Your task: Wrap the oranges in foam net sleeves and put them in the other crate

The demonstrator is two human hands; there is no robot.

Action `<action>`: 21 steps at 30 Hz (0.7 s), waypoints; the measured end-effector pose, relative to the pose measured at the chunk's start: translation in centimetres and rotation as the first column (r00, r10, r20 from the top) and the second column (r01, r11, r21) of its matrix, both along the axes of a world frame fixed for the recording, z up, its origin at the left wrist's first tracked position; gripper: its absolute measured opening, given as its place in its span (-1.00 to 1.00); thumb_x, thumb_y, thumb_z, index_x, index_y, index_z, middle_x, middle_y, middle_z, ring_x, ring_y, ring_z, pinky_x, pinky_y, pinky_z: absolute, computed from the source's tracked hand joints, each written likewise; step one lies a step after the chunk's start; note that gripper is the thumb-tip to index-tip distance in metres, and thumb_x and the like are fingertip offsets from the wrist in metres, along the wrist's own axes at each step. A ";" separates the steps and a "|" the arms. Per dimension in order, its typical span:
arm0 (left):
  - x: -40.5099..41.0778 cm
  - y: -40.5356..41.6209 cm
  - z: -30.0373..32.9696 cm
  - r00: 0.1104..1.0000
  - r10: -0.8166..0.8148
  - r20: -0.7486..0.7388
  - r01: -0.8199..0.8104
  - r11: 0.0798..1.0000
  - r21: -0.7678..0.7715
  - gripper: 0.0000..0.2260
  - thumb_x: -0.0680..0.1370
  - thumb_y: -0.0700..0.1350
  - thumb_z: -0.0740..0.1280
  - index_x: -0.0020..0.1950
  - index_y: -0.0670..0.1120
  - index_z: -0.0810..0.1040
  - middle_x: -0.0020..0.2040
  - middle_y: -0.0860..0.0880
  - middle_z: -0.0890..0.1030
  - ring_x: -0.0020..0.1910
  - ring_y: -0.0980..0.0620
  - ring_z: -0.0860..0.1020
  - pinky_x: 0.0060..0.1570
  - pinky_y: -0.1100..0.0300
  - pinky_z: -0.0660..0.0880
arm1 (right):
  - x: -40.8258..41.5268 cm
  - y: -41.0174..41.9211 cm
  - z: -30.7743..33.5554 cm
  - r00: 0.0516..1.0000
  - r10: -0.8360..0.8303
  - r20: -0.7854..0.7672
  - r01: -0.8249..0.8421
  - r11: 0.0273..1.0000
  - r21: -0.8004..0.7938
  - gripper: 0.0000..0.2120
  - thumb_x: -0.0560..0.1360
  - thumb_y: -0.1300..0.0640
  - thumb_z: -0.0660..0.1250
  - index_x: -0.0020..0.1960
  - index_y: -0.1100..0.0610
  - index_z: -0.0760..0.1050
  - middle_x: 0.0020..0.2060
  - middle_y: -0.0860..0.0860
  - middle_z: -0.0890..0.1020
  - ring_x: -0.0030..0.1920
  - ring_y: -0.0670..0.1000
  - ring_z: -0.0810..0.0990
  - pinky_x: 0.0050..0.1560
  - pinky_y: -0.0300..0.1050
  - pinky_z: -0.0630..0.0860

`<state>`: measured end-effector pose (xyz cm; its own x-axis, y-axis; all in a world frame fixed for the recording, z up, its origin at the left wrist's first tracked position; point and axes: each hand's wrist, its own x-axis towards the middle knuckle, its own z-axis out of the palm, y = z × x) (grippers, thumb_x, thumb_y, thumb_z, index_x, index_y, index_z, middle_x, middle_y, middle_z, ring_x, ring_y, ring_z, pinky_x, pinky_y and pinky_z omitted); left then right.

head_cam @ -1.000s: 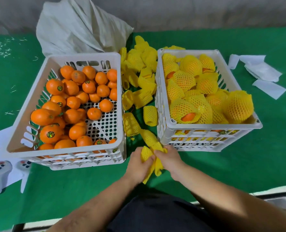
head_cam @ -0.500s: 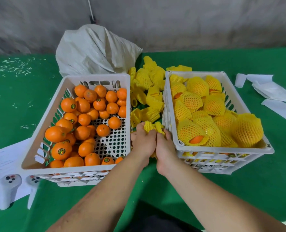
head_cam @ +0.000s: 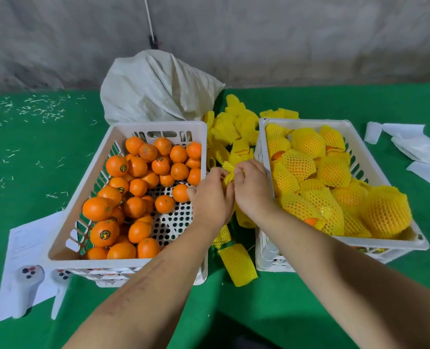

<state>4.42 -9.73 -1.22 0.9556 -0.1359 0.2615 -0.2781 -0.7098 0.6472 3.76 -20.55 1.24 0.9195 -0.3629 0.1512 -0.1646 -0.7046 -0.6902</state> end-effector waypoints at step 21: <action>0.8 2.2 0.8 0.952 -0.289 -0.101 0.184 0.803 -0.567 -0.79 0.72 0.03 0.30 -0.09 0.07 0.60 -0.22 0.11 0.51 -0.16 0.03 0.47 -0.12 -0.01 0.43 | -1.4 -2.7 -2.3 0.955 0.291 0.064 -0.271 0.937 -0.219 -0.15 0.38 -0.35 0.25 0.61 -0.31 0.05 0.66 -0.12 -0.07 0.64 0.03 -0.21 0.51 0.17 -0.06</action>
<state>5.21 -7.54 -0.41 0.9486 -0.2494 0.1948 -0.2371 -0.1521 0.9595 2.38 -23.20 -1.04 0.9573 -0.0436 0.2859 0.1194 -0.8408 -0.5280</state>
